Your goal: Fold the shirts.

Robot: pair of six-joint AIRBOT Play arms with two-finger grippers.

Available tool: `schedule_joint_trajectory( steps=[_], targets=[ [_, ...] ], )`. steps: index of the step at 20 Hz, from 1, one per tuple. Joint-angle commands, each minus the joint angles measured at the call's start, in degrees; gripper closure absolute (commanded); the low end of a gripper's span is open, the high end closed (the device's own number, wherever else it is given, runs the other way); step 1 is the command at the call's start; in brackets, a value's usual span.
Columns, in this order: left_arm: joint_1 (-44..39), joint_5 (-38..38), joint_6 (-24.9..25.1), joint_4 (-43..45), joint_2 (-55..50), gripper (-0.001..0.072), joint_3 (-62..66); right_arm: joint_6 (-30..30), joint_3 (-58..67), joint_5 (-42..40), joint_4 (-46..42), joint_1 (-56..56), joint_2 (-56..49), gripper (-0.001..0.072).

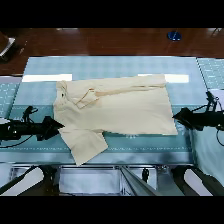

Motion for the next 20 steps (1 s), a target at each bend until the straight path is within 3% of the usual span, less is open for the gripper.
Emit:
schedule_joint_trajectory(
  steps=[1,2,4,8,14,19,20],
  targets=[
    [-3.5,4.4,0.1,0.5,-2.1,0.0637,-0.2,0.1,4.8,5.5,-5.6,-8.9,-0.5,0.0305],
    [-3.5,4.8,0.3,0.5,-2.0,0.068,-0.2,0.1,4.4,8.1,-8.0,-11.8,-0.5,0.0305],
    [-3.4,4.7,0.3,0.5,-2.0,0.0684,0.1,0.4,0.3,12.2,-10.8,-14.1,-0.5,0.0305],
    [-3.4,4.7,0.3,0.5,-2.0,0.0684,0.1,-1.3,-5.6,12.7,-7.8,-12.3,-3.7,0.0305],
    [-3.4,4.8,0.3,0.5,-2.0,0.0684,0.1,-6.0,-5.6,9.4,4.3,-11.9,-11.1,0.0305],
    [-3.4,4.6,0.3,0.1,-2.0,0.0683,0.1,-6.0,-1.9,3.8,5.9,-2.7,-17.3,0.0307],
    [-3.5,4.7,0.3,-0.6,-2.0,0.0684,0.1,-4.9,-0.1,2.7,6.0,-0.9,-17.4,0.0356]
  ],
)
